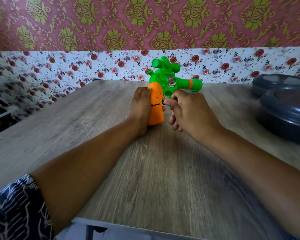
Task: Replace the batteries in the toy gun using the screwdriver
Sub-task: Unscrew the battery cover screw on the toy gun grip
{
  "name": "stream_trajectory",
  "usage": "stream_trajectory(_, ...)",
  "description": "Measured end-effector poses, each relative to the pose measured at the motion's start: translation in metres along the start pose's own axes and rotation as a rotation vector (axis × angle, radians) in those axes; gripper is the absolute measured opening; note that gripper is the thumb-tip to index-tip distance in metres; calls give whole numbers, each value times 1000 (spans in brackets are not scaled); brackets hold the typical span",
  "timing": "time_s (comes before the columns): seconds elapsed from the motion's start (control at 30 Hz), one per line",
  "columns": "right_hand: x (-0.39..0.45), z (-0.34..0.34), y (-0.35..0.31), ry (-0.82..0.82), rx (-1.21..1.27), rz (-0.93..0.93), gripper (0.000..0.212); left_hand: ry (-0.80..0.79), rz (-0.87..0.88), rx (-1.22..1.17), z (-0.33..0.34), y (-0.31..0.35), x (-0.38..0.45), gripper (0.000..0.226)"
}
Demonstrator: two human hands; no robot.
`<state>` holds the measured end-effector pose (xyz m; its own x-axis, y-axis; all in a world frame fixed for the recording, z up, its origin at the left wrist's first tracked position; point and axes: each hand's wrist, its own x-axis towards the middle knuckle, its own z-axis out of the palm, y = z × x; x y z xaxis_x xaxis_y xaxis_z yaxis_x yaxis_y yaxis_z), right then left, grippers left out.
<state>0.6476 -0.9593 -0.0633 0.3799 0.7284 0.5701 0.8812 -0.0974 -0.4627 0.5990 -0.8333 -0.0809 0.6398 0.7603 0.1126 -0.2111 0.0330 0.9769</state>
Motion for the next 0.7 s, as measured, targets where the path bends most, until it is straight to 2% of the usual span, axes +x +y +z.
stream_trajectory(0.07,0,-2,2,-5,-21,-16,23,-12,-9,10,0,0,-1,75)
stream_trajectory(0.1,1,-3,3,-4,-47,-36,22,-16,4,15,0,-1,-2,77)
stream_trajectory(0.27,4,-9,7,-33,-196,-201,20,-42,49,4,1,0,-1,61)
stream_trajectory(0.43,2,-10,5,-27,-106,-196,11,-49,65,31,1,0,-2,61)
stream_trajectory(0.57,1,-5,8,2,-131,-164,22,-25,146,100,2,-3,3,20)
stream_trajectory(0.7,0,-6,6,92,-300,-95,39,-37,163,121,3,-3,0,18)
